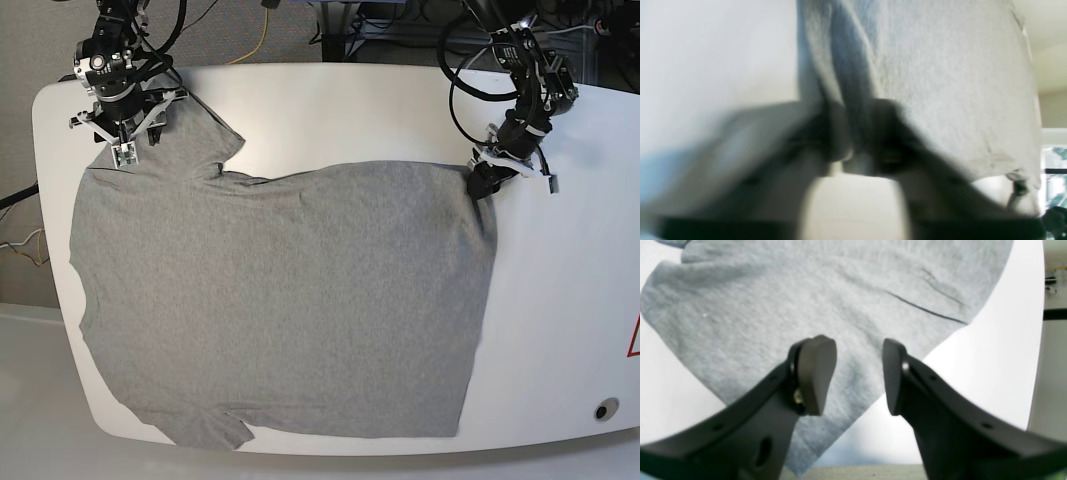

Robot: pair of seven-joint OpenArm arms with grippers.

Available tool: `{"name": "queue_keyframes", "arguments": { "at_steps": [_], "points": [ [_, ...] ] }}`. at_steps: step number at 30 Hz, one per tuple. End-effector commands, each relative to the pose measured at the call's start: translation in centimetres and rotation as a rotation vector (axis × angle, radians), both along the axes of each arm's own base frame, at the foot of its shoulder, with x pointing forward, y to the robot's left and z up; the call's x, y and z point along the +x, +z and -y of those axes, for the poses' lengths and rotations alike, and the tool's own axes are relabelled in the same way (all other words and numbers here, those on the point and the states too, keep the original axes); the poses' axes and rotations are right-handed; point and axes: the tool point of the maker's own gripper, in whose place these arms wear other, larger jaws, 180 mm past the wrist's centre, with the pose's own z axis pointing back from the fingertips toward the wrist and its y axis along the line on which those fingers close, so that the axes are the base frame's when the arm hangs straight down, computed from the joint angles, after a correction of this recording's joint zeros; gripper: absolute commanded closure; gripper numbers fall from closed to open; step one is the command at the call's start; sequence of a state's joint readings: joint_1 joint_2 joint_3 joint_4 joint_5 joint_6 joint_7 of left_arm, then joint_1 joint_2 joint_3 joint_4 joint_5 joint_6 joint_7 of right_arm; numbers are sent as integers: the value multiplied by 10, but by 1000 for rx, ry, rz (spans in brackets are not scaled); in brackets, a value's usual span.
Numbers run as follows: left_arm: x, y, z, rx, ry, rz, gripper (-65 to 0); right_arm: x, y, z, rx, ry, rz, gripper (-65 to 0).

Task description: Fold the T-shirt properly

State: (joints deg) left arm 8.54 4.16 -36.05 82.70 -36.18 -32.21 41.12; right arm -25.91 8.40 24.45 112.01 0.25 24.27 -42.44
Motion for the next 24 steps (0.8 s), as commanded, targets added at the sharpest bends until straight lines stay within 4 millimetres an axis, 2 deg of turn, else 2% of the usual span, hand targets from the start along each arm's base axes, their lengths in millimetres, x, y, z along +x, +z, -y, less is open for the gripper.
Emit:
{"name": "queue_keyframes", "arguments": {
  "at_steps": [1,2,15,24],
  "points": [
    [3,11,-1,-15,5,43,-18,5,9,3,-16,7,34,-265],
    [3,11,-1,-18,6,45,-35,5,9,3,-16,7,34,-265],
    [6,44,-9,51,2,125,-27,6,9,3,-16,7,35,-265],
    [5,43,-9,55,3,123,-27,7,10,4,-17,4,39,-265]
  ]
}}
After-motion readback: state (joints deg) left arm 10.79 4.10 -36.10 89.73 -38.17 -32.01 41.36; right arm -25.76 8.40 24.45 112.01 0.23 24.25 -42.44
